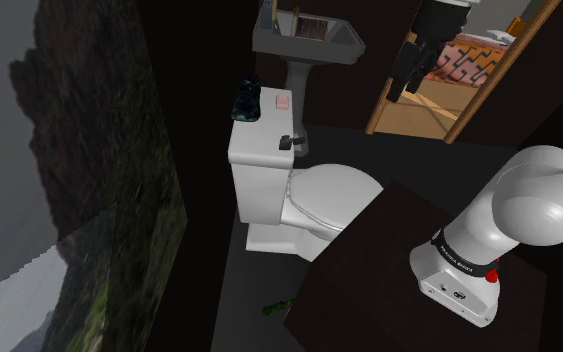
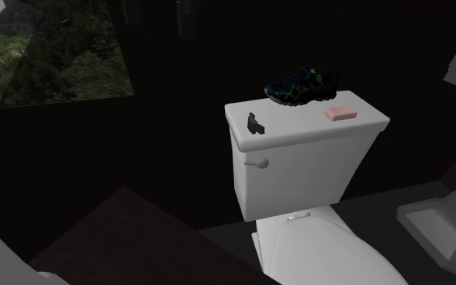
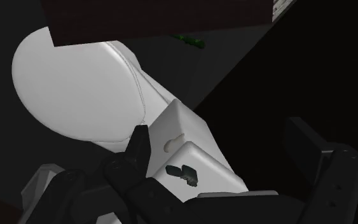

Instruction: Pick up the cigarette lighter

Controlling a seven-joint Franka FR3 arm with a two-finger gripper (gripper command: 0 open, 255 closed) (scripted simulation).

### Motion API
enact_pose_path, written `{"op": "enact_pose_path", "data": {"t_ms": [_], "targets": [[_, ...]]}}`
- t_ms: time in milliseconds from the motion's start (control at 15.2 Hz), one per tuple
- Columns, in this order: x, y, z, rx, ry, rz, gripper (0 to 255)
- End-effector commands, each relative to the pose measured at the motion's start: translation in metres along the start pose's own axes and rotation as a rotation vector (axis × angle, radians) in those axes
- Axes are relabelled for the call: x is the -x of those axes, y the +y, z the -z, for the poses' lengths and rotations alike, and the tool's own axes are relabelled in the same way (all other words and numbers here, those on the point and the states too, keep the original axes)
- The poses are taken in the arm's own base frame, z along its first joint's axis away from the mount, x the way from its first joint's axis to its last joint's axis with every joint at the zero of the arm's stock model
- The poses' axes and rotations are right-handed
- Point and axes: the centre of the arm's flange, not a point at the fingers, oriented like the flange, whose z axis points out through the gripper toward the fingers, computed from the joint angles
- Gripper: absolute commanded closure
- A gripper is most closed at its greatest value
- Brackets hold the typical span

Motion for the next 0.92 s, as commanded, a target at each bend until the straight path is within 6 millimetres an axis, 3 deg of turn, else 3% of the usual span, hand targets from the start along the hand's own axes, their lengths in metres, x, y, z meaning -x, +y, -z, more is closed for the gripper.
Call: {"op": "enact_pose_path", "data": {"t_ms": [0,858], "targets": [[0.0,0.0,0.0,0.0,0.0,0.0,0],[-0.098,0.055,-0.121,-0.004,0.075,0.417,0]]}}
